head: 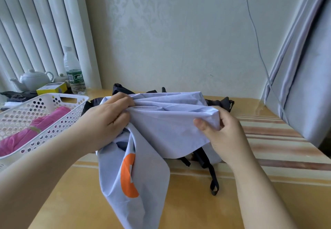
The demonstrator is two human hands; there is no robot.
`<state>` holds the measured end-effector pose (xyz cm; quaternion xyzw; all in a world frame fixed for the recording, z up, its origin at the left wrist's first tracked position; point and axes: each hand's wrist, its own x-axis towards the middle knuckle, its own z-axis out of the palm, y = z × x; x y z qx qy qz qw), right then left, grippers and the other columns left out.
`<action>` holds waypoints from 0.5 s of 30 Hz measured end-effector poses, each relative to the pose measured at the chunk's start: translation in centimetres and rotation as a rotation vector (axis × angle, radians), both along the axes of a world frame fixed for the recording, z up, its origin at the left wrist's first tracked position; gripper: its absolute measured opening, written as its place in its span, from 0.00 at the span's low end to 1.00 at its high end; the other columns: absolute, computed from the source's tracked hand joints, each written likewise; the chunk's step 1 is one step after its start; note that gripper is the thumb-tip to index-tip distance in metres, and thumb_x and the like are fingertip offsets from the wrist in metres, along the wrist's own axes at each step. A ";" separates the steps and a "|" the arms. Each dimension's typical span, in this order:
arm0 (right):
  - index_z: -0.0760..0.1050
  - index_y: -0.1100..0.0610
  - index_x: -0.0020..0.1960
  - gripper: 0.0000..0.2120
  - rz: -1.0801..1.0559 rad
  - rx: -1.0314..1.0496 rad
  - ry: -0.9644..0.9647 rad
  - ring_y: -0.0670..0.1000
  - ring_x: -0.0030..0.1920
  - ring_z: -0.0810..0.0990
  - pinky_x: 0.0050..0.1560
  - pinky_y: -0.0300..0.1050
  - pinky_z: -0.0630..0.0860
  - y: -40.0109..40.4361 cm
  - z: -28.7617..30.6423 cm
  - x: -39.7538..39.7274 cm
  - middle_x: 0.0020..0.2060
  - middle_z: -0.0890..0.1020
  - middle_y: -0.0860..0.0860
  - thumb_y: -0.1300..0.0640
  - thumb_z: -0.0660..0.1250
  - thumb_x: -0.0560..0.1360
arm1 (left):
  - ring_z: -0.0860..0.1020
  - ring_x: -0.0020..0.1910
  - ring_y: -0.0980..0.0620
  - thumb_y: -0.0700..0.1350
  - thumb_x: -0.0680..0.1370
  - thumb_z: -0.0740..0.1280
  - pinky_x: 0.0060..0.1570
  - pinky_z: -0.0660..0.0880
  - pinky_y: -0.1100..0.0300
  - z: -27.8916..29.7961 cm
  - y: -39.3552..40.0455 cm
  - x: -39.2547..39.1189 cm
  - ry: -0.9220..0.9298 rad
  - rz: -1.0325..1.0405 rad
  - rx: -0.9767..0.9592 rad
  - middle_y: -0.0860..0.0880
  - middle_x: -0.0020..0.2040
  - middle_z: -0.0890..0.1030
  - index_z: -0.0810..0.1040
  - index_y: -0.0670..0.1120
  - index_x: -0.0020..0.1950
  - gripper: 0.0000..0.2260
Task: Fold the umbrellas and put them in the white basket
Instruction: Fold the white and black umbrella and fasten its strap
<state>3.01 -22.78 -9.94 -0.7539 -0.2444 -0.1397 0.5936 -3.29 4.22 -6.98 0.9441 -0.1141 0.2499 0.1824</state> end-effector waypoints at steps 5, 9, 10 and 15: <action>0.76 0.50 0.36 0.11 -0.107 0.151 -0.126 0.41 0.32 0.66 0.34 0.32 0.63 -0.6 -0.6 0.7 0.28 0.68 0.43 0.49 0.64 0.76 | 0.72 0.53 0.49 0.56 0.75 0.48 0.53 0.71 0.48 0.0 0.1 -0.5 0.007 -0.102 -0.009 0.60 0.52 0.69 0.68 0.58 0.52 0.12; 0.75 0.53 0.40 0.11 -0.321 0.045 -0.245 0.42 0.30 0.67 0.33 0.31 0.64 -0.5 -1.6 1.4 0.25 0.67 0.45 0.53 0.62 0.80 | 0.72 0.44 0.55 0.58 0.73 0.50 0.46 0.71 0.59 -0.1 -0.5 -0.9 0.022 -0.153 -0.057 0.64 0.47 0.72 0.66 0.61 0.51 0.10; 0.77 0.55 0.42 0.11 -0.384 0.015 -0.302 0.41 0.29 0.68 0.33 0.30 0.64 -0.5 -1.7 1.5 0.25 0.68 0.44 0.52 0.62 0.80 | 0.72 0.41 0.56 0.59 0.71 0.50 0.42 0.69 0.64 -0.2 -0.7 -1.1 0.029 -0.151 -0.075 0.65 0.44 0.73 0.65 0.62 0.50 0.10; 0.78 0.62 0.44 0.19 -0.583 -0.183 -0.532 0.52 0.23 0.66 0.26 0.40 0.62 -0.5 -1.5 2.6 0.23 0.69 0.48 0.49 0.56 0.80 | 0.71 0.39 0.73 0.56 0.74 0.52 0.41 0.65 0.77 -0.2 -1.0 -1.8 0.006 -0.216 -0.010 0.75 0.42 0.72 0.65 0.60 0.52 0.08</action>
